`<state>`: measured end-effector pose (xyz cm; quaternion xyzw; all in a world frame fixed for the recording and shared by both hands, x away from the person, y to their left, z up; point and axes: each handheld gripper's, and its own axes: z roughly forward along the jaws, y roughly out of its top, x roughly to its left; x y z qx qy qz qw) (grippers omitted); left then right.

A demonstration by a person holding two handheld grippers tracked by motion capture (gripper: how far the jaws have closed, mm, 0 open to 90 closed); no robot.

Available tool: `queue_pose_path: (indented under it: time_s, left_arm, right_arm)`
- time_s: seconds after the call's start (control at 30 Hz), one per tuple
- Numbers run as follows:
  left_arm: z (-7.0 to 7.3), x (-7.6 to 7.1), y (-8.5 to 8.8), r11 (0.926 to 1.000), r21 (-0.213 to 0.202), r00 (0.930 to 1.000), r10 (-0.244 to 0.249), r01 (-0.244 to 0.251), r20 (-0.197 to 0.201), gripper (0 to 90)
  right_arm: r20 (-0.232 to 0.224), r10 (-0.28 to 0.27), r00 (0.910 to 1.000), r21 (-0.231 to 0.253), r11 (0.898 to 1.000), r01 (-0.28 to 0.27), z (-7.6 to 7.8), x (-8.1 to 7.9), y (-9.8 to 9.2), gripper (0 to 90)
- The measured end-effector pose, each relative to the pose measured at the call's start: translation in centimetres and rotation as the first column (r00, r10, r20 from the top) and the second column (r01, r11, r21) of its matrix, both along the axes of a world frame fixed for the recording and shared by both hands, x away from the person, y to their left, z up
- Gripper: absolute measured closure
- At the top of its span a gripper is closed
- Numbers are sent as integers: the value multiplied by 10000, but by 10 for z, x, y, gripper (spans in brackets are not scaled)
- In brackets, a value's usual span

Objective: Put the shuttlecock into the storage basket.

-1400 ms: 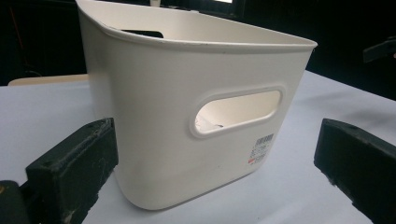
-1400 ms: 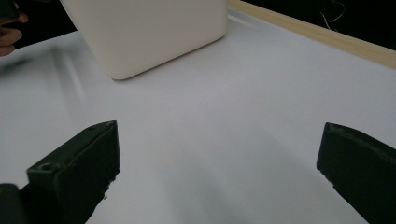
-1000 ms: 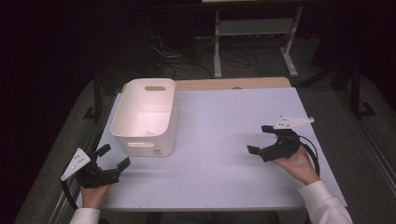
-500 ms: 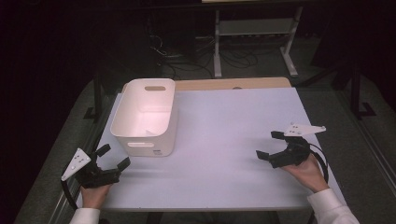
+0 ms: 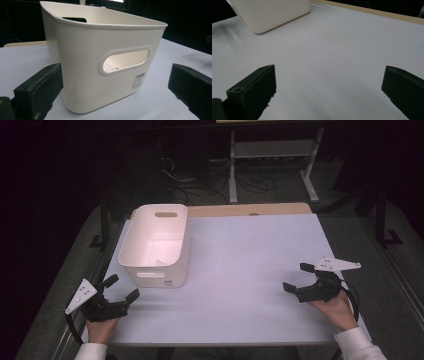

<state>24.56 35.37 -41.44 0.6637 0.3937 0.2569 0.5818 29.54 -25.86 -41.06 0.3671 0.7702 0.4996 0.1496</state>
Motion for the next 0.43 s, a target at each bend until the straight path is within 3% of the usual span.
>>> queue_pose_path:
  time_s: [0.43]
  left_arm:
    - [1,-1,0,10000,0,10000,14,-14,21,0]
  right_arm:
    - [360,-527,9980,391,9979,512,-5,-8,-14,0]
